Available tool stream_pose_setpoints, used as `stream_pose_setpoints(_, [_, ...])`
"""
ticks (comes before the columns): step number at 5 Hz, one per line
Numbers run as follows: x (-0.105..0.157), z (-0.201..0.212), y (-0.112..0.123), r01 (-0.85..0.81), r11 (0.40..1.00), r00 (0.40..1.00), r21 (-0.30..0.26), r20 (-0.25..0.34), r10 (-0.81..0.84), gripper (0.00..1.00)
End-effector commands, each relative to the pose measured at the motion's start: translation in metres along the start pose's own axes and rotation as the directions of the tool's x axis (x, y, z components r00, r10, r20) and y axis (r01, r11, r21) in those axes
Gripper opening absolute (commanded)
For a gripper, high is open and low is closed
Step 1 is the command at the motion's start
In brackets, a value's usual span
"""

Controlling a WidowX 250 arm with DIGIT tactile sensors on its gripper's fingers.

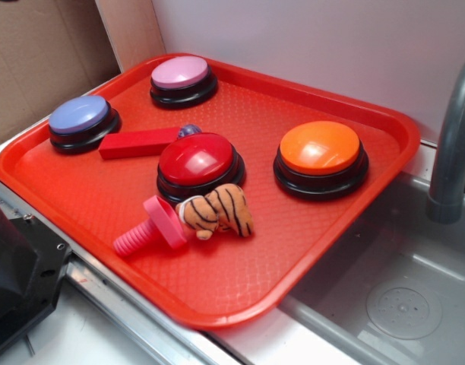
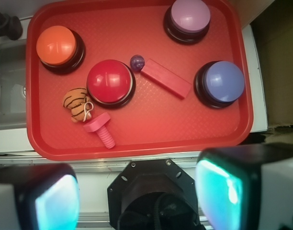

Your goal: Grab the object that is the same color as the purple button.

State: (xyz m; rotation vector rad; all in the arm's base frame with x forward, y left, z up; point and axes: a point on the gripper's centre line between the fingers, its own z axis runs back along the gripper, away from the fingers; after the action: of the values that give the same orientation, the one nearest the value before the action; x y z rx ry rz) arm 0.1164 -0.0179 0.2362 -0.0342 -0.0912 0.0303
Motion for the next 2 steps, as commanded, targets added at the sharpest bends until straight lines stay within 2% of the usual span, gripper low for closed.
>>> stream_pose_setpoints(1, [0.0,0.0,0.0,0.0,1.0,1.0,0.0,0.0,0.0,1.0])
stream_pose_setpoints(2, [0.013,-0.013,0.006,-0.048,0.998,0.998,-0.026,-0.036,0.047,1.0])
